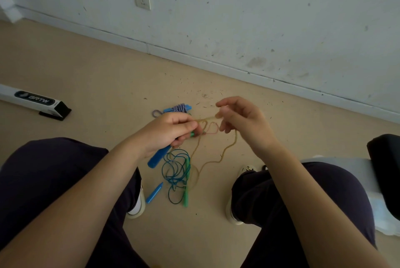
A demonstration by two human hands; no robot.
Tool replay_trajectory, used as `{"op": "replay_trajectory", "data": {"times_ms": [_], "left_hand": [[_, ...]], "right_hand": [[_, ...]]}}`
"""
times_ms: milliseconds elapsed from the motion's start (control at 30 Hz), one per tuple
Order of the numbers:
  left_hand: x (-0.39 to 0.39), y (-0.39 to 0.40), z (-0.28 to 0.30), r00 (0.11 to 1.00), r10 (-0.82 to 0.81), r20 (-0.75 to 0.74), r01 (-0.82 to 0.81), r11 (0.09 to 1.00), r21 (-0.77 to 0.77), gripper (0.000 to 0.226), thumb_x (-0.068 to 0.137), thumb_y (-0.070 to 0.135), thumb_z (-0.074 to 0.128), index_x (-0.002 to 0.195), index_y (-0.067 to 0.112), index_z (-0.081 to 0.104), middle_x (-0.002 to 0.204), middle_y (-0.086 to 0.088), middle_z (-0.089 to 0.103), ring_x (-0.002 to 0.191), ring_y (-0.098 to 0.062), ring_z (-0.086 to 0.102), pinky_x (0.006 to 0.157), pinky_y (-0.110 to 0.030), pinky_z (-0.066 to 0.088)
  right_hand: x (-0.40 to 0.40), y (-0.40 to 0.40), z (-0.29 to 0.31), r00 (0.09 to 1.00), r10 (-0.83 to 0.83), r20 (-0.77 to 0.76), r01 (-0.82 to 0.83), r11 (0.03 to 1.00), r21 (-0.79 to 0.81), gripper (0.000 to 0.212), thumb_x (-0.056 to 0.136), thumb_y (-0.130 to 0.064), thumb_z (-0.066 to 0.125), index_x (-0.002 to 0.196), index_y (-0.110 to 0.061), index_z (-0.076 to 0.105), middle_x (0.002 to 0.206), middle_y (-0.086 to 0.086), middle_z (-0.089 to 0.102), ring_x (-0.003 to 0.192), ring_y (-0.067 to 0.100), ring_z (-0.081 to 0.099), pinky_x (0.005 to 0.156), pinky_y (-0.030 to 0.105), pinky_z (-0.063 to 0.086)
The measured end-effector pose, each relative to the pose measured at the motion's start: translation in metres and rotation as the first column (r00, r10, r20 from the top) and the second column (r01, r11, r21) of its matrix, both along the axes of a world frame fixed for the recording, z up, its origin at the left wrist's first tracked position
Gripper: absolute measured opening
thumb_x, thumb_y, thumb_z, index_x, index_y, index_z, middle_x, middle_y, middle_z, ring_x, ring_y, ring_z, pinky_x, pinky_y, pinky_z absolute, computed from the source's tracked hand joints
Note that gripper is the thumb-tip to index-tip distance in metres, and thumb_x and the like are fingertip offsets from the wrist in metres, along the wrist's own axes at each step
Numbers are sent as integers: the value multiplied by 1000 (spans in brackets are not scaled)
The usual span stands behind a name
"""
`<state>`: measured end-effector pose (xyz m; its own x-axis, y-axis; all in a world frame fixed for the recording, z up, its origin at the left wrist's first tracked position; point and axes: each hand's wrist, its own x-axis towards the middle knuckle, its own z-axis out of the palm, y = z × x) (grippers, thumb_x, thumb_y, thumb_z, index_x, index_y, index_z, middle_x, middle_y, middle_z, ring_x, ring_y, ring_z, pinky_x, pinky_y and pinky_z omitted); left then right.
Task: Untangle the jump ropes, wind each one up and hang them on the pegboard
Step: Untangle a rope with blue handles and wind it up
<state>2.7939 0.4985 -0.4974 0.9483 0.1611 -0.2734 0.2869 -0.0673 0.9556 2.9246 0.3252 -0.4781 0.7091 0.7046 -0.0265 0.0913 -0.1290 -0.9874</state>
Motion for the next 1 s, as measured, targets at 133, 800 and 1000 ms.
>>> {"op": "replay_trajectory", "data": {"times_ms": [133, 800, 1000], "left_hand": [[-1, -3, 0, 999, -44, -2, 44, 999, 6, 22, 102, 21, 52, 101, 11, 71, 59, 1, 51, 48, -14, 41, 51, -25, 39], [0, 7, 1, 999, -32, -36, 34, 997, 67, 23, 101, 24, 54, 96, 11, 72, 59, -1, 56, 49, -13, 47, 55, -25, 43], [-4, 15, 3, 998, 57, -39, -56, 998, 26, 21, 101, 19, 55, 96, 7, 71, 60, -2, 53, 47, -13, 43, 47, -24, 37]], "right_hand": [[-12, 6, -6, 978, 204, 49, -196, 971, -137, 25, 83, -16, 77, 103, -20, 64, 73, -2, 65, 63, 17, 54, 60, 30, 46], [-7, 7, -8, 976, 112, 189, -74, 978, -195, 19, 83, -14, 77, 96, -12, 63, 60, -3, 55, 49, 2, 45, 52, 17, 38], [-1, 1, -5, 981, -5, 196, 31, 991, -130, 17, 83, -16, 78, 93, -10, 67, 56, -10, 49, 49, 3, 40, 51, 17, 36]]}}
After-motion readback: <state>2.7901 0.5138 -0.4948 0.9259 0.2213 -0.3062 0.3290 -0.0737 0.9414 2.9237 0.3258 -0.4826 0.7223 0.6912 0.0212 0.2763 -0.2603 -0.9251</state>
